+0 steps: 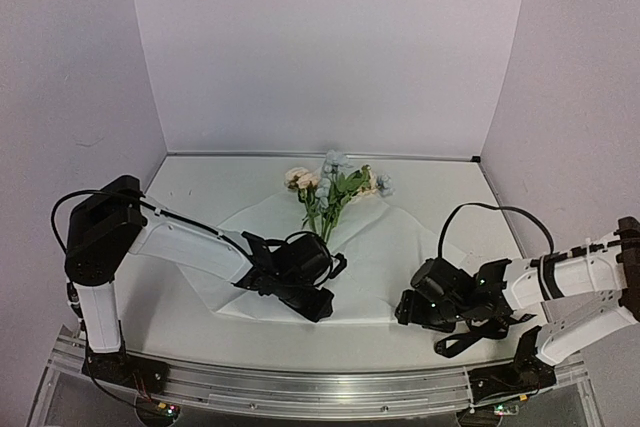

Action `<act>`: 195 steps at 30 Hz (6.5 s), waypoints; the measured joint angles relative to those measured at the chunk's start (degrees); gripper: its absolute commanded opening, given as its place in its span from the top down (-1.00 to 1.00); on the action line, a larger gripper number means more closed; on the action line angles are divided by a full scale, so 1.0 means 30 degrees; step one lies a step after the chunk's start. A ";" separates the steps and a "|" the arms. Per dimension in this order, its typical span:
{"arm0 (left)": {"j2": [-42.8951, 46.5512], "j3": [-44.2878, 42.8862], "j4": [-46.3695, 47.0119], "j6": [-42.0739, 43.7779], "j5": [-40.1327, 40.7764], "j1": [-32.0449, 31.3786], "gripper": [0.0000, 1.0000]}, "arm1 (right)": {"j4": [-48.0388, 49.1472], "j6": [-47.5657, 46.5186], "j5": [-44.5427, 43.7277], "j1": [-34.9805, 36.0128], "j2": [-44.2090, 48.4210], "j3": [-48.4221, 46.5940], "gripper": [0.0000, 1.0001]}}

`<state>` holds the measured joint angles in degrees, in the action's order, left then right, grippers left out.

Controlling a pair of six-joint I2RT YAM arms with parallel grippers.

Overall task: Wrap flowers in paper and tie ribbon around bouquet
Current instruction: Pick up the one-fourth-folded wrapping paper from the center of the board, then fold the one-fourth-folded wrapping paper at the center of the board.

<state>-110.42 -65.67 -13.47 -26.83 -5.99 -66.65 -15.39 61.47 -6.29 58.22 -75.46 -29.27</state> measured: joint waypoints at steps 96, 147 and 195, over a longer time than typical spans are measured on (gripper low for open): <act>-0.4056 -0.5005 0.0346 0.2652 -0.0624 -0.1932 0.72 | -0.4316 -0.5436 -0.4934 0.4036 0.5340 -0.0479 1.00; -0.7371 -0.9224 0.2009 0.7365 -0.1768 0.0465 0.64 | -0.5288 -0.8519 -0.4399 0.4612 0.6074 -0.1160 1.00; 0.8063 0.8788 0.1496 -0.1216 -0.1851 0.1412 0.23 | -0.9174 -0.9139 -0.5469 0.4634 0.5297 -0.2995 1.00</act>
<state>-86.23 -39.30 -8.98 -30.48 -11.54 -62.41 -42.92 34.05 -22.70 72.12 -59.57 -38.26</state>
